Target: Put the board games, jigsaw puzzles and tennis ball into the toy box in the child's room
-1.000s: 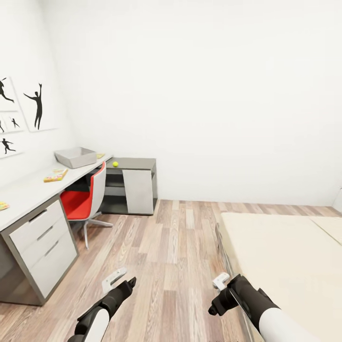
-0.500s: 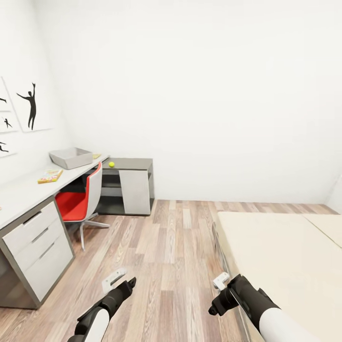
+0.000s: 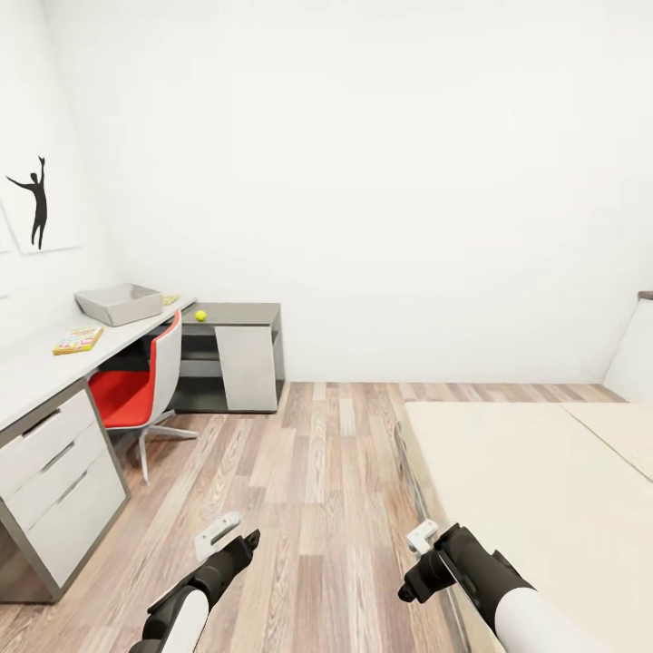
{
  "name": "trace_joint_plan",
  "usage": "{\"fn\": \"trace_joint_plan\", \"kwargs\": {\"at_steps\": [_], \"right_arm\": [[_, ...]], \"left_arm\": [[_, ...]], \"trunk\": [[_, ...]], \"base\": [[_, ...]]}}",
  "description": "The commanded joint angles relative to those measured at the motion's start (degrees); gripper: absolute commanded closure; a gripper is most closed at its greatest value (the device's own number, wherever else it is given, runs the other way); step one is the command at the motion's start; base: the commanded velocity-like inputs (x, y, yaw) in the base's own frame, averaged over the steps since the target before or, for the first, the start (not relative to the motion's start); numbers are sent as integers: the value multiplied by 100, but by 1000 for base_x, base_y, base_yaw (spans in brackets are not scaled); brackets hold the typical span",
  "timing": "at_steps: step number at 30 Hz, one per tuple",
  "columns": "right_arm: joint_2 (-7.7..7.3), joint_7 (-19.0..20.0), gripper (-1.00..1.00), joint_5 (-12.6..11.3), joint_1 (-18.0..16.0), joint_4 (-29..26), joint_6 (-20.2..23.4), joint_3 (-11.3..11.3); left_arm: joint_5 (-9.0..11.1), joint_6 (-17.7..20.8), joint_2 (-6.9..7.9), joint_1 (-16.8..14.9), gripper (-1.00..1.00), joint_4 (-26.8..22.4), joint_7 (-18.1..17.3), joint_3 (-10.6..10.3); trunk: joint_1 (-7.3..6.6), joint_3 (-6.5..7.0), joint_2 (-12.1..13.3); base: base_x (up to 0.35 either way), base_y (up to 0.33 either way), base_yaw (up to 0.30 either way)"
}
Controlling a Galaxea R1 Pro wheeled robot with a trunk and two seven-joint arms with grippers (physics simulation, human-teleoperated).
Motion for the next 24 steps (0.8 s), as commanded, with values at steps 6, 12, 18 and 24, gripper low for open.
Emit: {"fn": "trace_joint_plan", "kwargs": {"at_steps": [6, 12, 18, 24], "right_arm": [[-6, 47, -100, 61, -2, -13, 13, 17], [-7, 47, -100, 61, -2, -13, 11, 17], [-9, 47, -100, 59, -2, -13, 10, 17], [-13, 47, -100, 57, -5, -13, 12, 17]], "left_arm": [[56, 14, 1, -3, -100, 3, 51, -9], [54, 14, 1, -3, -100, 9, 51, -11], [53, 14, 1, -3, -100, 14, 51, -13], [53, 14, 1, -3, -100, 18, 51, -10]], "trunk": [[0, -7, -4], [0, -7, -4], [0, -7, -4], [0, -7, -4]], "base": [[0, 0, -21], [0, 0, -9], [0, 0, -4], [0, 0, -1]]}}
